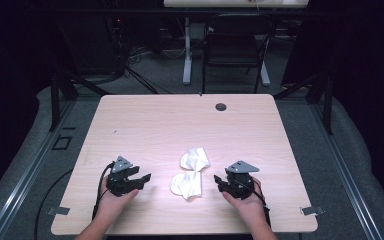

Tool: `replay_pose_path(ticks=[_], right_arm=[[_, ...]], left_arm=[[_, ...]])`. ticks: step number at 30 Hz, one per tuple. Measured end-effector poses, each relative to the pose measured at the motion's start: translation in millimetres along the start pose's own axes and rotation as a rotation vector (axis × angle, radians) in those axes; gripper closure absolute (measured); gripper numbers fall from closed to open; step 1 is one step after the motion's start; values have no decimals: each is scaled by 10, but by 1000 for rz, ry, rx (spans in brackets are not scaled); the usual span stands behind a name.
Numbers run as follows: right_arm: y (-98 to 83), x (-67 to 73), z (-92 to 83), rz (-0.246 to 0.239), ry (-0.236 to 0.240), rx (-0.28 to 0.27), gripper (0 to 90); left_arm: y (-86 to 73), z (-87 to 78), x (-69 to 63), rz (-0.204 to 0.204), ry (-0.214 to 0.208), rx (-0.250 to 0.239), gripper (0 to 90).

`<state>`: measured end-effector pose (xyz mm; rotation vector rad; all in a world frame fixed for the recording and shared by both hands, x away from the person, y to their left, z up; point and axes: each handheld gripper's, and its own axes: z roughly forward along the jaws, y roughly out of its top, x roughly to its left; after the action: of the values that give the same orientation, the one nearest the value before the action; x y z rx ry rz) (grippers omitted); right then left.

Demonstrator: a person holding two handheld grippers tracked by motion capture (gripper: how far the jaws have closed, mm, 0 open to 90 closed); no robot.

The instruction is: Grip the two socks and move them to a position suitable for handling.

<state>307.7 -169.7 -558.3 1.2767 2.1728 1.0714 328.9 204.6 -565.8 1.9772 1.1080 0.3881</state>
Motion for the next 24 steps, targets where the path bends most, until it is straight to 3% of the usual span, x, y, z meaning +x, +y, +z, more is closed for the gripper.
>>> replay_pose_path(ticks=[4, 8, 12, 21, 24], right_arm=[[-6, -11, 40, 1, 5, 28, 497], [-2, -20, 55, 44, 17, 30, 517], [17, 11, 98, 55, 36, 35, 542], [49, 114, 129, 33, 62, 41, 578], [73, 198, 131, 30, 89, 19, 592]], left_arm=[[22, 42, -21, 12, -16, 4, 412], [-3, 71, -49, 41, -37, 27, 415], [-13, 64, -103, 61, -76, 3, 426], [-24, 50, -141, 86, -85, -17, 434], [-19, 27, -165, 83, -75, -24, 447]])
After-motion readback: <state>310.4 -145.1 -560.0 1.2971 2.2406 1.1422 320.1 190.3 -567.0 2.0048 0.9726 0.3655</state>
